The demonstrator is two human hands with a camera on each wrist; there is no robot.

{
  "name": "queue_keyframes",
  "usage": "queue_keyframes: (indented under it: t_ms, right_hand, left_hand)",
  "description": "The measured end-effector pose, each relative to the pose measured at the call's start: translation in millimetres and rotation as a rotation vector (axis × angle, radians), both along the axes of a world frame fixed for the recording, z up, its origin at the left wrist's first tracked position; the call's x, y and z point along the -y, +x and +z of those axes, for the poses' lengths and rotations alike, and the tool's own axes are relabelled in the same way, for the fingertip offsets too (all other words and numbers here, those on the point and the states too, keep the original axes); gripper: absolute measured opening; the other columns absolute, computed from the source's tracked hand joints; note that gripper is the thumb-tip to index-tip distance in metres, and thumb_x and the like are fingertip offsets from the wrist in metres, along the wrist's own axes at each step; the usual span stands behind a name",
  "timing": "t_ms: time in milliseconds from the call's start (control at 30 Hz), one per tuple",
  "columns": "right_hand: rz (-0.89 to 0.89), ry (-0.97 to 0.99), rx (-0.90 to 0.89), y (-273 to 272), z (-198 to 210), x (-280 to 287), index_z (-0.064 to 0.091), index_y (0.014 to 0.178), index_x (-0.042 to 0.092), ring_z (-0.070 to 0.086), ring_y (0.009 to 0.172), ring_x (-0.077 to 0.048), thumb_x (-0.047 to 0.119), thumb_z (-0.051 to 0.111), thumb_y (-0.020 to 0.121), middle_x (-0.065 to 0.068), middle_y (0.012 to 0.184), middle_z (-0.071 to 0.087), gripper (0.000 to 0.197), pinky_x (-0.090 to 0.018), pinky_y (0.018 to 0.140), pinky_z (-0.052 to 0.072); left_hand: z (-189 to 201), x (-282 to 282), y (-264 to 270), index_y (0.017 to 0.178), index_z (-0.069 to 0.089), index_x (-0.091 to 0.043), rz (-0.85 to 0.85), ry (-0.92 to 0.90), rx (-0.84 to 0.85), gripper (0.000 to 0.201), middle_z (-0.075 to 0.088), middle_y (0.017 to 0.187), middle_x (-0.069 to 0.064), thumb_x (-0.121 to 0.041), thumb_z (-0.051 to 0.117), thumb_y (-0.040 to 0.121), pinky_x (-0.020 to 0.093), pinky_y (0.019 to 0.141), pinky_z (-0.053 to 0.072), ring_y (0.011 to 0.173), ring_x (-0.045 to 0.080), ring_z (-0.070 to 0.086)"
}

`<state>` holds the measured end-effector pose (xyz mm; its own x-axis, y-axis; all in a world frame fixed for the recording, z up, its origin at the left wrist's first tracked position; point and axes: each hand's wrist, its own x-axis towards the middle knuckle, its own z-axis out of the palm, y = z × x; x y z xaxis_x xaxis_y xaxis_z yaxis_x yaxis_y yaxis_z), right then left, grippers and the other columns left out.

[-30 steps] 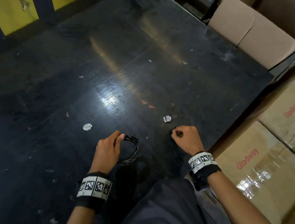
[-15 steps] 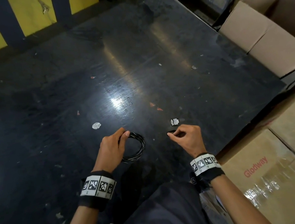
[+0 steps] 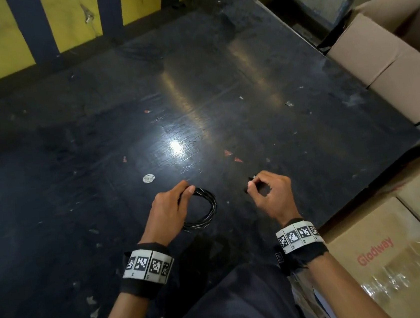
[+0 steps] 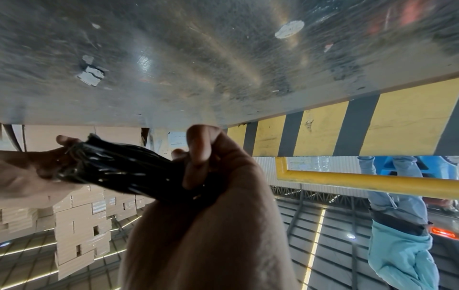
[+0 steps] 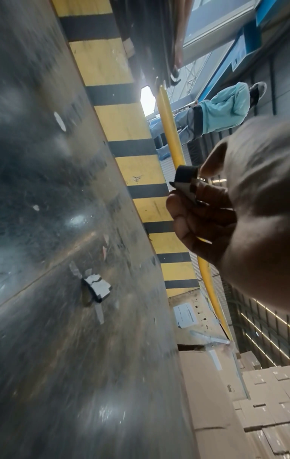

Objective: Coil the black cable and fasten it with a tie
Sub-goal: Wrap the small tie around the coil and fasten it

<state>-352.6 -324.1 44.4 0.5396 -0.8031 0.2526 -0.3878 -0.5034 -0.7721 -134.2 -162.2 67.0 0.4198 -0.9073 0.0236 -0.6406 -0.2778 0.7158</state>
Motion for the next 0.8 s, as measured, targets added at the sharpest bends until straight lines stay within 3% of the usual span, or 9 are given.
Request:
queue_keyframes:
  t_ms: [100,300,533,700,800]
  right_hand:
    - [0.031,-0.017,0.001,5,8,-1,0.066,0.061,0.009,0.056,0.054,-0.011,0.01,0.074,0.075,0.004,0.061,0.063,0.016,-0.011,0.057,0.043]
    - [-0.003,-0.02,0.026,13,14,-4,0.062,0.053,0.008,0.056,0.047,-0.015,0.017,0.092,0.072,-0.001,0.053,0.063,0.037,-0.014,0.052,0.043]
    - [0.072,-0.018,0.054,18,20,-11,0.071,0.066,0.01,0.065,0.058,-0.011,0.008,0.081,0.078,0.001,0.066,0.07,0.016,-0.014,0.061,0.049]
    - [0.076,-0.006,0.112,20,25,-15,0.072,0.068,0.009,0.064,0.06,-0.011,0.015,0.069,0.075,0.003,0.068,0.07,0.009,-0.011,0.064,0.048]
    - [0.057,-0.011,0.131,23,29,-17,0.073,0.067,0.009,0.066,0.059,-0.011,0.009,0.075,0.07,0.003,0.068,0.071,0.003,-0.011,0.064,0.048]
  left_hand:
    - [2,-2,-1,0.075,0.042,-0.027,0.002,0.0,-0.011,0.034,0.035,0.052,-0.005,-0.042,0.042,0.105,0.028,0.049,0.034,0.047,0.01,0.031]
    - [6,-6,-2,0.076,0.043,-0.028,0.009,-0.002,-0.023,0.033,0.036,0.052,-0.005,-0.042,0.043,0.106,0.027,0.049,0.035,0.046,0.01,0.032]
    - [10,-10,-1,0.077,0.046,-0.025,0.006,-0.008,-0.002,0.033,0.035,0.052,-0.007,-0.041,0.044,0.107,0.021,0.047,0.032,0.046,0.01,0.033]
    - [10,-15,-1,0.079,0.049,-0.023,0.018,-0.014,-0.014,0.033,0.039,0.054,-0.004,-0.041,0.044,0.107,0.027,0.049,0.036,0.047,0.009,0.033]
    - [12,-17,-1,0.078,0.047,-0.025,0.022,-0.014,-0.006,0.033,0.039,0.054,-0.004,-0.041,0.044,0.107,0.027,0.049,0.035,0.047,0.01,0.033]
